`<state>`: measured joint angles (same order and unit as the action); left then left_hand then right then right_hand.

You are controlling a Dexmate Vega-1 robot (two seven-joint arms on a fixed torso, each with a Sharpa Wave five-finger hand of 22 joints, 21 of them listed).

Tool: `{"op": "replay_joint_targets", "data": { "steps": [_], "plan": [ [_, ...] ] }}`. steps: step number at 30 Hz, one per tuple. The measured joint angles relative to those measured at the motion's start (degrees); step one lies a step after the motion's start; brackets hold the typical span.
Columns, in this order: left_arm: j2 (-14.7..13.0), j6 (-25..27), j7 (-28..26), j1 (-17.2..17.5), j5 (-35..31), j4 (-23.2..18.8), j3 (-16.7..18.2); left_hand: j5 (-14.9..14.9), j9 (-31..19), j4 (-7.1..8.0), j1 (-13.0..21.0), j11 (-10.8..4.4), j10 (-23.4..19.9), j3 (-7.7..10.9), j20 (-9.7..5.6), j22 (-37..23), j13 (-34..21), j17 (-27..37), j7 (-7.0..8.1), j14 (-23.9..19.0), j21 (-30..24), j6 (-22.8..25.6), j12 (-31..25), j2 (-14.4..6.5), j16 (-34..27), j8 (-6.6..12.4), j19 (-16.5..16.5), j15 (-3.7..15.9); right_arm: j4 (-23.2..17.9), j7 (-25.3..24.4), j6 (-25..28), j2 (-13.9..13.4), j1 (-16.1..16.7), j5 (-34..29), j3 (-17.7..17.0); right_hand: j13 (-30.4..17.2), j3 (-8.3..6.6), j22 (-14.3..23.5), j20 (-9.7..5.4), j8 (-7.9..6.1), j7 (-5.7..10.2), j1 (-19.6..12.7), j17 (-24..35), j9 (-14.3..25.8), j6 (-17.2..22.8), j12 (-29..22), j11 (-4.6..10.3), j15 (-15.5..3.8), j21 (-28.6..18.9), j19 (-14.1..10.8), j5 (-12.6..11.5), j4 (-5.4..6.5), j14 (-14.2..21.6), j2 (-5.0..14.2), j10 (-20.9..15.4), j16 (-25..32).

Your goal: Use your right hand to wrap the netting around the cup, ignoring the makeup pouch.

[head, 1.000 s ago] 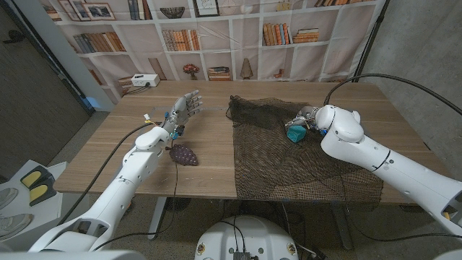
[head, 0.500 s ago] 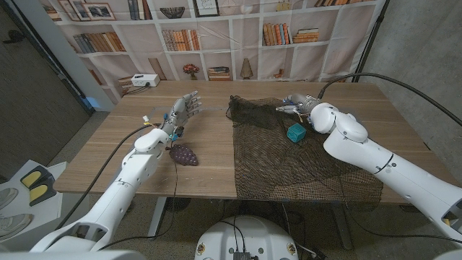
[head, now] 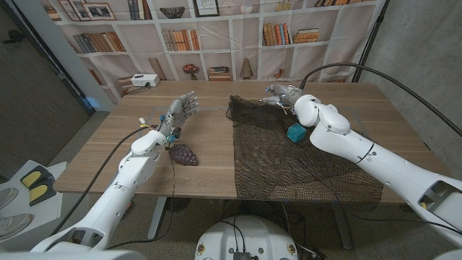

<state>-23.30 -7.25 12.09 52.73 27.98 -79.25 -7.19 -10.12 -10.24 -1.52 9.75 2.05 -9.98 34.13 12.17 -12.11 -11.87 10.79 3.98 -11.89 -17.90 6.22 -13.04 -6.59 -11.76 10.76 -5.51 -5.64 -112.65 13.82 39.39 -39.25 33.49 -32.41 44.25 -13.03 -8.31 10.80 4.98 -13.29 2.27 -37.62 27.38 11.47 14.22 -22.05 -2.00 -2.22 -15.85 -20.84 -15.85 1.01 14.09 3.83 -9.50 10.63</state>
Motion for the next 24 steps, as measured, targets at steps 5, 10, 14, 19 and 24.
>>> {"op": "replay_joint_targets", "data": {
  "steps": [5,10,14,19,24],
  "plan": [
    [-0.1,-0.3,0.1,0.5,0.2,-0.2,0.3,0.0,0.0,-0.14,0.0,0.0,0.0,0.14,0.0,0.0,0.0,0.0,0.0,0.0,0.0,0.0,0.1,0.0,0.0,0.0,0.0,0.0,2.5,1.8,-1.8,2.4,-2.8,-2.7,2.4,0.2,0.0,-0.1,-0.01,0.61,0.27,0.2,-0.8,0.0,-1.0,1.4,0.26,-0.03,0.6,1.3,0.6,0.0,-1.9,0.15,1.8,-0.1],
    [-0.2,-0.7,0.3,0.7,0.5,-0.3,0.5,0.0,0.0,-0.14,0.0,0.0,0.0,0.14,0.0,0.0,0.0,0.0,0.0,0.0,0.0,0.0,0.1,0.0,0.3,0.0,0.0,0.0,4.8,3.1,-2.5,4.4,-5.1,-4.4,4.3,0.3,0.0,-0.1,-0.02,1.24,0.61,0.5,-1.5,0.0,-3.1,3.0,0.48,0.51,1.7,3.0,1.2,0.0,-4.2,0.28,3.6,-0.1],
    [-0.3,-1.0,0.3,1.3,0.7,-0.6,0.8,0.0,0.0,-0.15,0.0,0.0,0.0,0.14,0.0,0.0,0.0,0.0,0.0,0.0,0.0,0.0,0.1,0.0,0.3,0.0,0.0,0.0,7.1,5.9,-3.8,6.5,-7.1,-7.1,5.7,0.4,0.27,-0.1,0.26,1.66,0.58,1.7,-1.9,0.0,-4.3,3.7,0.5,1.1,2.0,4.1,1.6,0.07,-5.7,0.14,4.8,-0.1],
    [-0.3,-1.2,0.3,1.3,0.9,-0.6,0.8,0.0,0.0,-0.3,0.0,0.26,-0.3,0.3,0.0,0.0,0.0,0.0,0.0,0.0,0.0,0.0,0.1,0.0,0.3,0.0,0.0,0.0,9.9,5.9,-3.8,8.9,-9.3,-7.1,7.1,0.5,0.82,-0.1,0.24,2.48,0.47,2.4,-2.4,0.0,-6.7,5.1,0.49,1.69,3.0,6.0,1.9,0.15,-7.7,-0.38,6.5,-0.1],
    [-0.5,-1.6,0.4,2.3,1.1,-1.3,1.3,0.0,0.0,-0.3,0.0,0.36,-0.4,0.3,0.0,0.0,0.0,0.0,0.0,0.0,0.0,0.0,0.1,0.0,0.3,0.0,0.0,0.0,12.8,9.2,-5.4,11.2,-11.2,-9.7,8.3,0.5,1.21,-0.1,0.28,2.71,0.4,2.7,-2.9,0.0,-8.4,6.0,0.57,1.8,3.4,6.8,2.1,0.24,-9.0,-0.43,7.6,-0.1]
  ]
}}
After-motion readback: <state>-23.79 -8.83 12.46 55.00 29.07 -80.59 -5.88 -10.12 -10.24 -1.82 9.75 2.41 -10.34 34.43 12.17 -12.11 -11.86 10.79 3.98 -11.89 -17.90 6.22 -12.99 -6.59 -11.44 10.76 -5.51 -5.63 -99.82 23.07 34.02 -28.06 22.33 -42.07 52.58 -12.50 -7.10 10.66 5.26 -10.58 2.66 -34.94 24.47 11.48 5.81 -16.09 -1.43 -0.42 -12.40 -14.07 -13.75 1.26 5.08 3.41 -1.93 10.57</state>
